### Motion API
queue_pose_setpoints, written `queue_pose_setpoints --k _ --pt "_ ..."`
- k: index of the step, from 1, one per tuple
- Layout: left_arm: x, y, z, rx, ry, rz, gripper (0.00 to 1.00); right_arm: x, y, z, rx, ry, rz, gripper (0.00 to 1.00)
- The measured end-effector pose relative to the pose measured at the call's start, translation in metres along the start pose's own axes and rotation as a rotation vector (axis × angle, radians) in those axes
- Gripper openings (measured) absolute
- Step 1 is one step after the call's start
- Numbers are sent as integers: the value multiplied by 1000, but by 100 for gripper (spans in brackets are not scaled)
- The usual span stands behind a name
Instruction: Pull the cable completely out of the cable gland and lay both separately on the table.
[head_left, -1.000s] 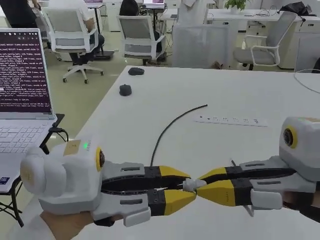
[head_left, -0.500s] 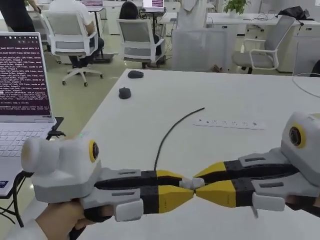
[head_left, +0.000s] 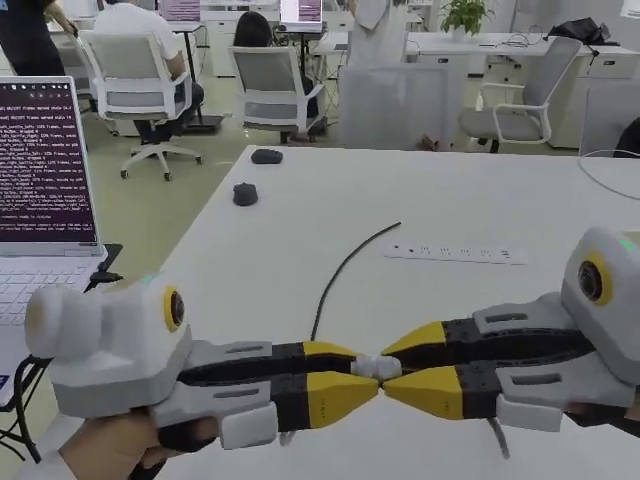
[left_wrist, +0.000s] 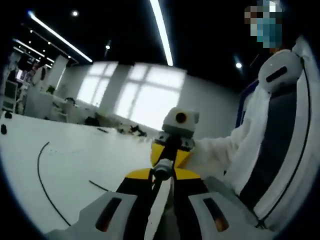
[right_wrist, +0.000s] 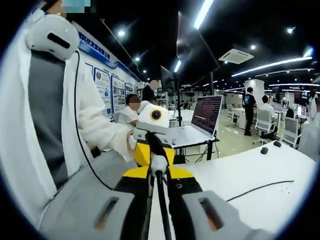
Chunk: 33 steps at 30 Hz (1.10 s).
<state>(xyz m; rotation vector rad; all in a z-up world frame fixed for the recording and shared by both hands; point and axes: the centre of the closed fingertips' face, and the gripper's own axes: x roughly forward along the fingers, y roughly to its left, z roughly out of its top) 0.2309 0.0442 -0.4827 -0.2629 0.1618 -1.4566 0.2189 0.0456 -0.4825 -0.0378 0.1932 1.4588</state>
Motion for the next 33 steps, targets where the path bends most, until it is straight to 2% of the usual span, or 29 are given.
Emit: queue_pose_setpoints --k 1,2,3,4,5,7,9,11,13,14,17,20,25,28,30,31,33 --pt "0 -1 1 32 4 1 16 -1 0 2 50 -20 0 14" --pt "1 -1 2 81 10 15 16 -2 -1 8 144 -66 4 23" --pt "2 -1 3 118 17 24 16 -3 -3 10 207 -90 1 32" --pt "2 0 3 137 22 28 16 -3 -5 10 228 -95 -2 39" --pt "3 -1 4 201 31 38 16 -5 -5 8 323 -97 10 39" --pt "4 -4 6 258 39 38 16 -6 -9 0 360 -86 0 31" --pt "6 -6 6 307 55 35 16 -7 -8 -2 420 -102 8 29" --pt "9 -9 4 342 76 33 16 -8 -6 2 480 -139 30 27" --pt "10 -10 3 351 83 28 16 -10 -3 9 512 -179 57 24" --pt "10 -10 4 353 83 28 16 -11 -3 10 515 -186 62 21" --pt "10 -11 4 364 77 17 16 -11 -4 3 501 -156 43 12" --pt "10 -11 5 373 75 16 16 -13 -2 5 529 -166 57 12" --pt "10 -10 4 377 78 16 16 -12 1 4 503 -151 61 12" --pt "10 -8 5 333 68 20 16 -13 3 7 424 -138 51 11" --pt "9 -8 6 291 54 20 16 -12 3 9 294 -123 36 11" --pt "9 -7 6 274 50 20 16 -12 4 8 217 -96 24 11" --pt "8 -6 4 235 48 23 16 -10 4 7 203 -68 15 11"
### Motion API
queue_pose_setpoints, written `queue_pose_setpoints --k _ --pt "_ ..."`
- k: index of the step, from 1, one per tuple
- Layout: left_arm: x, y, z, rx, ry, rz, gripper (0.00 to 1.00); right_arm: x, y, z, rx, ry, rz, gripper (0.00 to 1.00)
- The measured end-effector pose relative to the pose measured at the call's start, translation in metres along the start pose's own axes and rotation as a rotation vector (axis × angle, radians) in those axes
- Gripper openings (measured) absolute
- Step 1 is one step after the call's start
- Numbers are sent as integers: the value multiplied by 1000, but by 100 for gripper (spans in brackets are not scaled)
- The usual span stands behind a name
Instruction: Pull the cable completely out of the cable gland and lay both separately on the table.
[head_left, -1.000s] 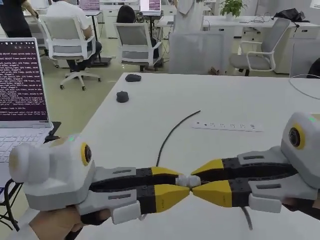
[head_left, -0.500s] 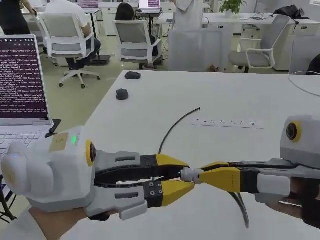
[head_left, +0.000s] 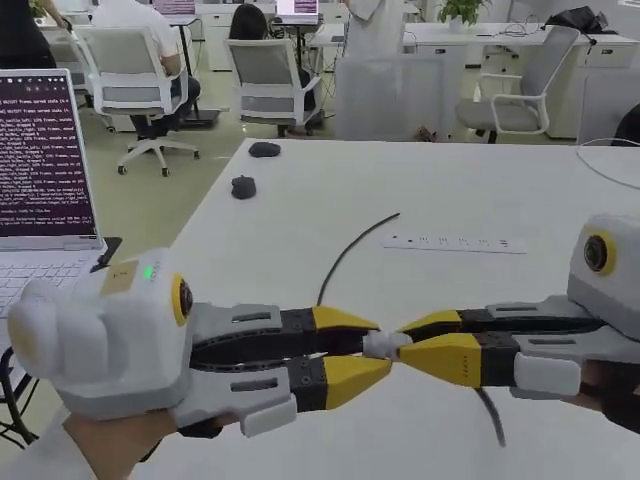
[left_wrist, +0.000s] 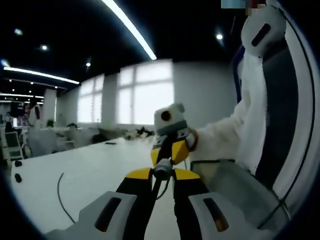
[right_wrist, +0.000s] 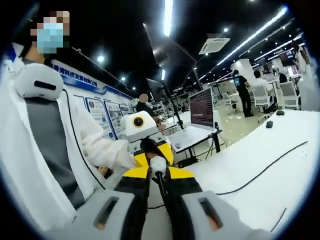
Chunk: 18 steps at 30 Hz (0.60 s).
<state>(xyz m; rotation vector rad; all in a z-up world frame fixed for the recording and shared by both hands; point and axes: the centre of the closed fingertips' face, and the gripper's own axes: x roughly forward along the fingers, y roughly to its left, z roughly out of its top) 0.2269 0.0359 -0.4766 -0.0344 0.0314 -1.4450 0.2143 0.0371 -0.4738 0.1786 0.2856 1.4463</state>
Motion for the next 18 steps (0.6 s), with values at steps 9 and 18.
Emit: queue_pose_setpoints --k 9,18 --pt "0 6 -4 -207 -50 -4 16 2 0 2 -189 37 -22 11" --pt "1 8 -7 -281 -48 -15 16 3 -2 0 -275 63 -21 11"
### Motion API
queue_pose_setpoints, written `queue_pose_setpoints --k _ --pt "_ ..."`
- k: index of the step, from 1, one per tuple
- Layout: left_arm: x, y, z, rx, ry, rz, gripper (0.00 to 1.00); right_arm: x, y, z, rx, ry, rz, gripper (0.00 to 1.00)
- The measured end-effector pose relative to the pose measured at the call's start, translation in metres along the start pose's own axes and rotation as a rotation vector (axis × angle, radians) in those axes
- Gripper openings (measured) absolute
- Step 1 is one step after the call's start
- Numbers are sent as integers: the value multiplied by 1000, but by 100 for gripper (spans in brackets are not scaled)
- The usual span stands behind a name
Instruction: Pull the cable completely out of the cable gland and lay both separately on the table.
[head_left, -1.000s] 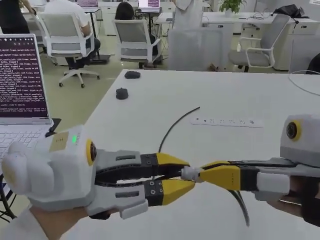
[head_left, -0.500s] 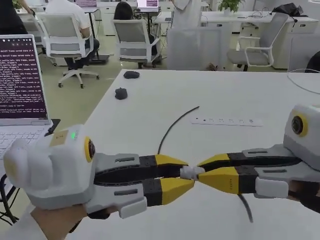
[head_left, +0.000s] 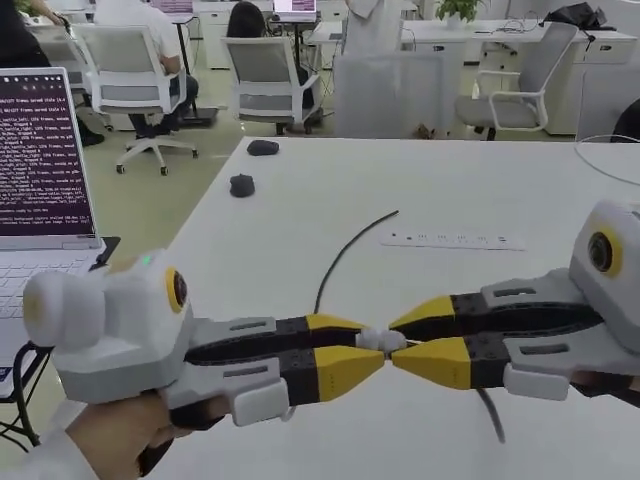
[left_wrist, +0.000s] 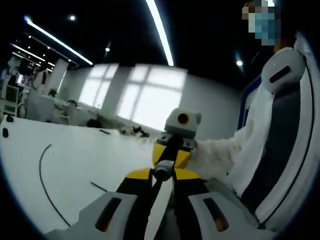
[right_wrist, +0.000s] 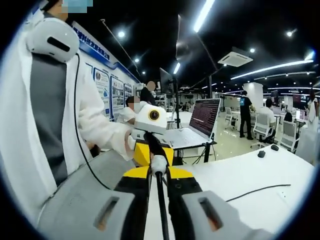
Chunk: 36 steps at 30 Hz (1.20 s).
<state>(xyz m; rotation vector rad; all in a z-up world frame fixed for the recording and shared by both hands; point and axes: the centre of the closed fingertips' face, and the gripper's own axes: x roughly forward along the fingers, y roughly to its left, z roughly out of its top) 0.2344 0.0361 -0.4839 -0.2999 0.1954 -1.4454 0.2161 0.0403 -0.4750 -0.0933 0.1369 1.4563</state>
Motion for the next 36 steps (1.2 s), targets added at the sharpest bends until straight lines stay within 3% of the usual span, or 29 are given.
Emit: queue_pose_setpoints --k 4,8,12,16,28,31,36 --pt "0 1 3 47 1 16 16 -1 -4 -1 34 -15 -9 12" --pt "1 -2 2 103 29 19 16 -7 -11 -9 9 21 -45 24" --pt "3 -7 -2 127 56 14 16 -12 -8 -24 -16 94 -24 15" --pt "3 -6 -2 128 49 22 16 -10 -1 -27 -36 98 -10 3" --pt "1 -6 -3 133 53 36 16 -12 -3 -30 -84 120 -15 2" --pt "3 -6 -2 132 47 39 16 -15 -3 -29 -84 111 -22 2" --pt "9 -8 4 181 11 55 17 -23 -4 -21 -100 77 -34 1"
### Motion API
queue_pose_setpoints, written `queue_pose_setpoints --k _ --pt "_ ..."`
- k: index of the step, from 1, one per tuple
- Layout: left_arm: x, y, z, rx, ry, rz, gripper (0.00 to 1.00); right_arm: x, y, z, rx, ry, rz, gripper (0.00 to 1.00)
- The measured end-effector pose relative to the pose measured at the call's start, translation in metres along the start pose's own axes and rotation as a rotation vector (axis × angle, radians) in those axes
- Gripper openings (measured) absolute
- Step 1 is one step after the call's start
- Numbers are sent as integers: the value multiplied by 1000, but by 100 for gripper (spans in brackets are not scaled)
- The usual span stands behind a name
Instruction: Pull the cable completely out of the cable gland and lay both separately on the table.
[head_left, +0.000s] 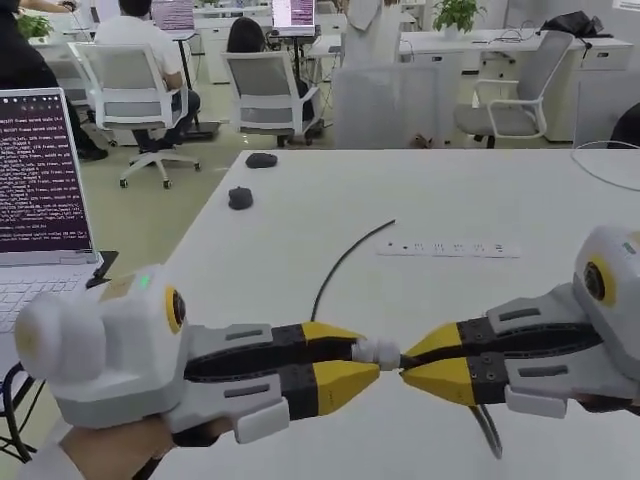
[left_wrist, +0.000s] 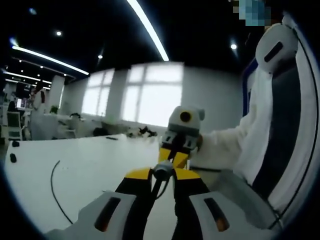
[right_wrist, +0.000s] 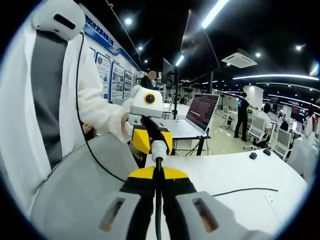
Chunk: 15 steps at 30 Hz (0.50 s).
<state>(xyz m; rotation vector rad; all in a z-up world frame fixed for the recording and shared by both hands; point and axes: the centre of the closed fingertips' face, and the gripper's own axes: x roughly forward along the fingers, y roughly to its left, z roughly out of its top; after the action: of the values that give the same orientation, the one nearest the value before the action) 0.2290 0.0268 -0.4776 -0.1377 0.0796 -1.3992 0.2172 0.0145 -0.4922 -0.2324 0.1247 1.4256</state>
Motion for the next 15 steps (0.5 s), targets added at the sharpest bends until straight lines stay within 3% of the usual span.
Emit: queue_pose_setpoints --k 6,10,12,15 --pt "15 -6 4 34 -26 -9 36 -4 0 10 7 -65 8 1" --pt "24 -4 6 18 -43 1 27 -3 3 12 -2 -80 25 1" --pt "27 -4 8 -14 -72 -6 26 -3 4 13 -1 -83 28 1" --pt "28 -9 6 -5 -67 -27 18 -9 1 11 4 -85 27 1"
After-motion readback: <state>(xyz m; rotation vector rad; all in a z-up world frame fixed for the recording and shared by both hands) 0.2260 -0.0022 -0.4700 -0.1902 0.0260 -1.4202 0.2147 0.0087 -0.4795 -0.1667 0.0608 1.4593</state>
